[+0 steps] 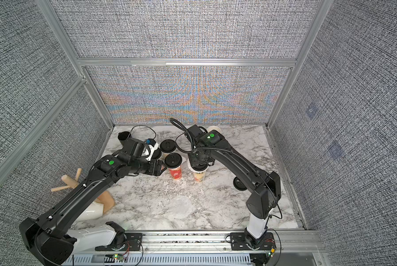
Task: Put the leak-proof paper on the milk tea cups
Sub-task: Place the cup lid on the cup.
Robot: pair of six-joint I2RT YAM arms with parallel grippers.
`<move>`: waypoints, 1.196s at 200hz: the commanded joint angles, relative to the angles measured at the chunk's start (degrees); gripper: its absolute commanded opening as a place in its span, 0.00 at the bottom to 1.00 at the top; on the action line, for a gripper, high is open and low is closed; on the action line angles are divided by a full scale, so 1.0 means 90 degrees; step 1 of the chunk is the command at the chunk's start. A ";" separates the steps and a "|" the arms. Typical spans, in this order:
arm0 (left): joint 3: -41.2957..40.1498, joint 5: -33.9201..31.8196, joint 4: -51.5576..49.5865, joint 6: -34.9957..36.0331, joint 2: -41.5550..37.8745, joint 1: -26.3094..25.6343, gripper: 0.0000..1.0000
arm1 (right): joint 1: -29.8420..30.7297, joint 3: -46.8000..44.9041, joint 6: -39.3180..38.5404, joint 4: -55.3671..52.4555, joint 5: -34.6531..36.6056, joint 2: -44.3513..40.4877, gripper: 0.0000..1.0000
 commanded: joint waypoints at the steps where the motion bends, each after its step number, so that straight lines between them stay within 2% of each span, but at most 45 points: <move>1: -0.0032 -0.0038 -0.0024 0.0047 -0.0052 -0.0003 0.79 | -0.0006 -0.0019 -0.0048 0.0183 0.0054 0.0051 0.70; 72: -0.0024 -0.0056 -0.0045 0.0065 -0.0063 0.0002 0.79 | -0.0041 -0.0165 -0.0040 0.0255 0.0057 0.0094 0.73; 239: 0.0014 -0.0054 -0.0148 0.0084 -0.0104 0.0002 0.79 | -0.0056 -0.0234 0.0038 0.0320 0.0054 -0.0084 0.88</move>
